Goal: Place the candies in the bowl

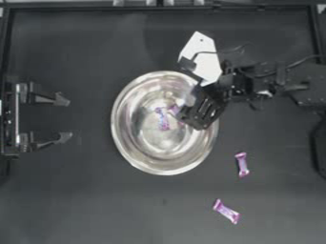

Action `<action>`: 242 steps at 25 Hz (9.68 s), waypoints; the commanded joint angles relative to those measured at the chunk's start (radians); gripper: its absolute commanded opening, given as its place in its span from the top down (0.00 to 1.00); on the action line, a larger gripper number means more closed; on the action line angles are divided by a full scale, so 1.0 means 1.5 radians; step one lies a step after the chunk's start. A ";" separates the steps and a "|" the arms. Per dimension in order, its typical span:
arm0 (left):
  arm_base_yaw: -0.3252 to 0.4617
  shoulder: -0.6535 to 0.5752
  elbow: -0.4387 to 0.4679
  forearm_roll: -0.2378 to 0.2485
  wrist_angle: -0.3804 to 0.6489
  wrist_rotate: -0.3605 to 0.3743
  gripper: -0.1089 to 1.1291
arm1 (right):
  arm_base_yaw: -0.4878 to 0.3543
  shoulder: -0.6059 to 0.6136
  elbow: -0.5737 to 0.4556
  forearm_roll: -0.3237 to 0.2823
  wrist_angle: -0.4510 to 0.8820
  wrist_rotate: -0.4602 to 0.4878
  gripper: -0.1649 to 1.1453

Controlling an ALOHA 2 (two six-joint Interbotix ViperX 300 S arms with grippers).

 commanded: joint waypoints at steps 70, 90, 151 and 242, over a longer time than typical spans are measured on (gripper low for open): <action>0.001 -0.039 0.018 0.005 -0.004 0.012 0.09 | -0.244 0.149 -0.001 -0.084 0.112 0.433 0.13; 0.001 -0.036 0.017 0.006 -0.004 0.012 0.09 | -0.241 0.170 -0.011 -0.082 0.139 0.428 0.38; 0.001 -0.034 0.009 0.000 0.001 0.008 0.10 | 0.050 0.058 -0.118 -0.057 0.002 0.142 0.19; 0.010 -0.066 0.032 0.008 0.008 0.013 0.10 | 0.275 0.039 0.121 -0.142 0.226 0.907 0.12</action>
